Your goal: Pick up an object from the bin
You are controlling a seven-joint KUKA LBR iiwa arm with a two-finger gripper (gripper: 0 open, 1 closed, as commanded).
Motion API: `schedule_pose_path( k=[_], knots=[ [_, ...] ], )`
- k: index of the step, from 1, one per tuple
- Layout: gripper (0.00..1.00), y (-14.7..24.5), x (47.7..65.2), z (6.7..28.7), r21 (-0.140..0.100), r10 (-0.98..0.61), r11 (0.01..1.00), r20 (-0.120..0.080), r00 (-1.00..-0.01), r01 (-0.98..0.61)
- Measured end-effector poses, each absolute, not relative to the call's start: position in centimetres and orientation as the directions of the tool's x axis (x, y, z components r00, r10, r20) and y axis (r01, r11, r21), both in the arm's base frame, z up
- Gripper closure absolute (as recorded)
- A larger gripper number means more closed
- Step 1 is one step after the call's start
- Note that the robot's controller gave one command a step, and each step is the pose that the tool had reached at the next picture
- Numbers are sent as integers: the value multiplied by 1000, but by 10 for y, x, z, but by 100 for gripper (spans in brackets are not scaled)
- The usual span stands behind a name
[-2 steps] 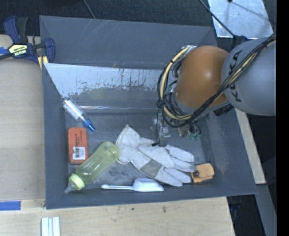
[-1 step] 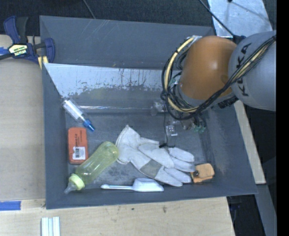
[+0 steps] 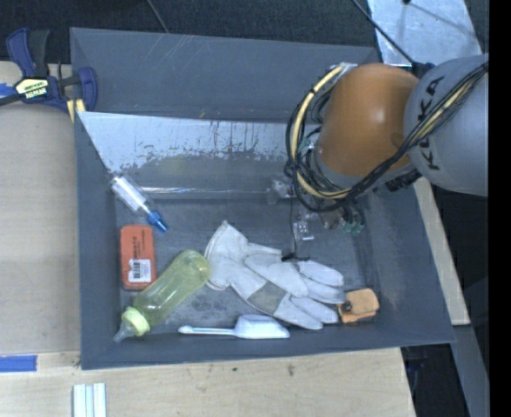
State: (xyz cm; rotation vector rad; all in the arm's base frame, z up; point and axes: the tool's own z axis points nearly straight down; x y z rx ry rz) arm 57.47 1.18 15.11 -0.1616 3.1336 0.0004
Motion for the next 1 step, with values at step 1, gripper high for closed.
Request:
schedule_pose_path(
  k=[1],
  knots=[
    [0, 30, 571, 119, -1, -163, 987, -6, -987, -163]
  ],
)
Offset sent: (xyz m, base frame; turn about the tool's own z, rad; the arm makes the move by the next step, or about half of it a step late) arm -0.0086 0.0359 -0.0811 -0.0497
